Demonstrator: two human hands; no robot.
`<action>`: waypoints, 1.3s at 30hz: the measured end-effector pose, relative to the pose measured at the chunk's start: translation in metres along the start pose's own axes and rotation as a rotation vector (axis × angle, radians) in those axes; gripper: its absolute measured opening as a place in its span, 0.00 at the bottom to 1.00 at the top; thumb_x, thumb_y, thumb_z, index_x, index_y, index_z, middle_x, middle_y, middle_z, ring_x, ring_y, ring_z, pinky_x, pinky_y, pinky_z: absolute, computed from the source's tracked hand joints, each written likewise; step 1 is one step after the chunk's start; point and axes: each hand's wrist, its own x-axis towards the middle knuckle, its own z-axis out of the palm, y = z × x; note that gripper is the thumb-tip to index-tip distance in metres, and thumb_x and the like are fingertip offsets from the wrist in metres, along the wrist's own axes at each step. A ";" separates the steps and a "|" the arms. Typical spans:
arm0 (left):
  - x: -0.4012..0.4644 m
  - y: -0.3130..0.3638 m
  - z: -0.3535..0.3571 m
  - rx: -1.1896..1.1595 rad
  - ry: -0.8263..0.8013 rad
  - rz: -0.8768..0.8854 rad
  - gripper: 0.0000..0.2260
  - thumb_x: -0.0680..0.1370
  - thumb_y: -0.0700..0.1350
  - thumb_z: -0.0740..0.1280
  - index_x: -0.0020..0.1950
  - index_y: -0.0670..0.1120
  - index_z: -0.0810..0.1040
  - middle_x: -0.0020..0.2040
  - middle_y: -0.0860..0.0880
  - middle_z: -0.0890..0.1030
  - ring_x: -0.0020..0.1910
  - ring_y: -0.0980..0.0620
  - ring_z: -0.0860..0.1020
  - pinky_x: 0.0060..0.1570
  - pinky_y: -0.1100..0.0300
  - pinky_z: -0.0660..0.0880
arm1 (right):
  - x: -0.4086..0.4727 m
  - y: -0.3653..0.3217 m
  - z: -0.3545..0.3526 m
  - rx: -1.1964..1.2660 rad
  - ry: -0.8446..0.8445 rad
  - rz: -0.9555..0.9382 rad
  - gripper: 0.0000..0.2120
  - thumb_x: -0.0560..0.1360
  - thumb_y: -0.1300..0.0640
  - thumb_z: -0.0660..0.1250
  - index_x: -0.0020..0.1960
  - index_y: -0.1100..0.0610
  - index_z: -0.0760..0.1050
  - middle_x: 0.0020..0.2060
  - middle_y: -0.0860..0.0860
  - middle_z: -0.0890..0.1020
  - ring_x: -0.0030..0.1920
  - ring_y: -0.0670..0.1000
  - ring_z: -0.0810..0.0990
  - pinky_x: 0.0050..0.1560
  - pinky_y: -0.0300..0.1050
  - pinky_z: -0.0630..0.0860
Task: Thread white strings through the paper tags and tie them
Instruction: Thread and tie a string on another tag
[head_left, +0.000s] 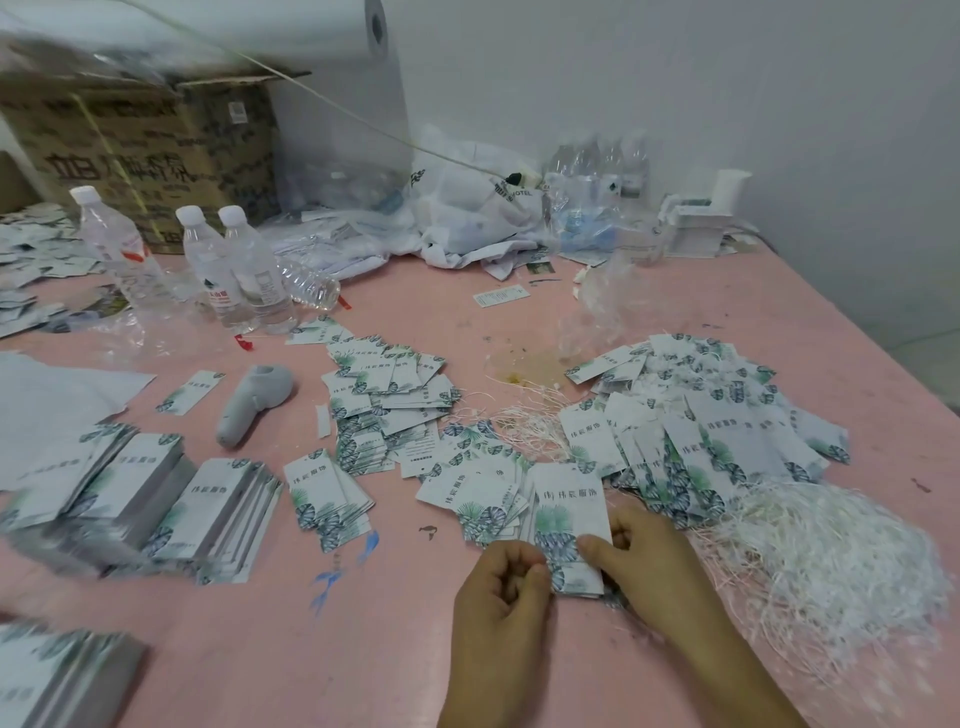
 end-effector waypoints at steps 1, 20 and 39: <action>0.000 0.001 0.000 -0.022 -0.007 -0.011 0.07 0.78 0.29 0.64 0.43 0.37 0.77 0.26 0.52 0.72 0.23 0.57 0.67 0.25 0.69 0.64 | -0.001 0.001 0.000 -0.012 0.015 -0.013 0.08 0.73 0.49 0.71 0.39 0.50 0.76 0.31 0.47 0.80 0.30 0.45 0.76 0.33 0.45 0.71; 0.009 -0.008 -0.006 -0.493 0.037 -0.197 0.12 0.79 0.38 0.63 0.48 0.42 0.86 0.49 0.35 0.85 0.48 0.37 0.84 0.43 0.51 0.82 | -0.018 -0.022 0.009 0.126 -0.207 -0.120 0.18 0.79 0.49 0.64 0.33 0.54 0.77 0.27 0.44 0.80 0.28 0.44 0.75 0.33 0.45 0.73; 0.014 -0.004 -0.009 -0.574 0.244 -0.264 0.10 0.83 0.39 0.59 0.54 0.32 0.75 0.38 0.33 0.81 0.31 0.42 0.78 0.31 0.53 0.77 | 0.046 -0.061 0.041 -0.012 -0.103 -0.078 0.08 0.69 0.50 0.71 0.40 0.53 0.74 0.34 0.50 0.79 0.32 0.49 0.76 0.38 0.50 0.76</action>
